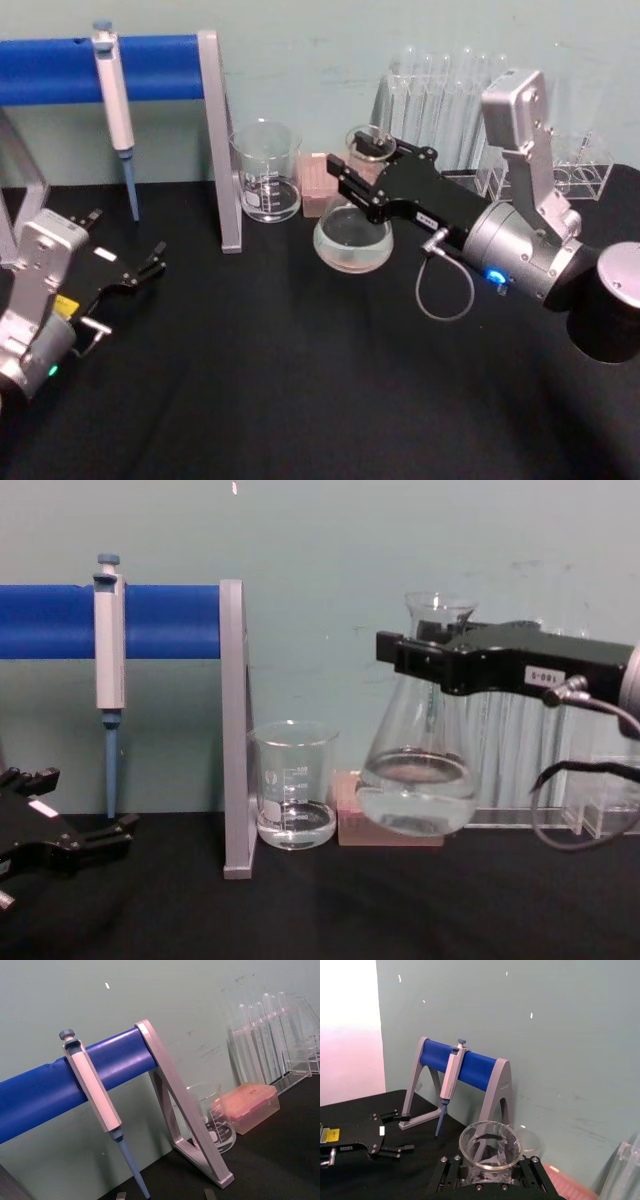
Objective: Grasp the erlenmeyer flask with one hand, shake it three times, then place it back.
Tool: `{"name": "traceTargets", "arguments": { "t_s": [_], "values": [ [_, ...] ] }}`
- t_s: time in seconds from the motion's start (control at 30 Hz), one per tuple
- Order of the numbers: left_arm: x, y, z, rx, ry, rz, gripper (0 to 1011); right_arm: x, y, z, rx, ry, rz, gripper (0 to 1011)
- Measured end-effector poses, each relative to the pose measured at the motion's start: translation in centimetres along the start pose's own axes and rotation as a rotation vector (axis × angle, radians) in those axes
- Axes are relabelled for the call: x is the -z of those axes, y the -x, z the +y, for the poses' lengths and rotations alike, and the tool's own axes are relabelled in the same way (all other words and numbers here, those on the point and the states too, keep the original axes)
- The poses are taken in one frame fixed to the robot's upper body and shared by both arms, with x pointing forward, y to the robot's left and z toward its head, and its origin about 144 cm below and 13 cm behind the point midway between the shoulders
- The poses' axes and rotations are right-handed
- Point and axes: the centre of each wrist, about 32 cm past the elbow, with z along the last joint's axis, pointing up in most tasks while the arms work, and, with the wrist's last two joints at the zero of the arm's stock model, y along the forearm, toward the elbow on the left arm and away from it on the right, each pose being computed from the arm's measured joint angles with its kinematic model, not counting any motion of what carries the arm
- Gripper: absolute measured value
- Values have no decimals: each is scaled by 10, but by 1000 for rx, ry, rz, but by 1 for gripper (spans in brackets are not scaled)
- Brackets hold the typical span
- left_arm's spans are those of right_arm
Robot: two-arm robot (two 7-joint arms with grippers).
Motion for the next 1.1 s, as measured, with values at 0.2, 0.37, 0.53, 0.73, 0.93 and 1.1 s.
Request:
{"name": "traceTargets", "arguments": {
  "t_s": [0.2, 0.37, 0.53, 0.73, 0.93, 1.1],
  "values": [
    [0, 0, 0, 0, 0, 0, 1001, -6, -2, -2, 2, -7, -4, 448],
    [0, 0, 0, 0, 0, 0, 1001, -11, -3, -5, 0, -9, -7, 448],
    [0, 0, 0, 0, 0, 0, 1001, -13, -3, -6, 0, -11, -9, 448],
    [0, 0, 0, 0, 0, 0, 1001, -13, -3, -6, 3, -8, -6, 448],
    [0, 0, 0, 0, 0, 0, 1001, -12, -2, -5, 8, -4, 2, 448],
    [0, 0, 0, 0, 0, 0, 1001, -9, -2, -6, 8, 5, 8, 448]
  ]
}}
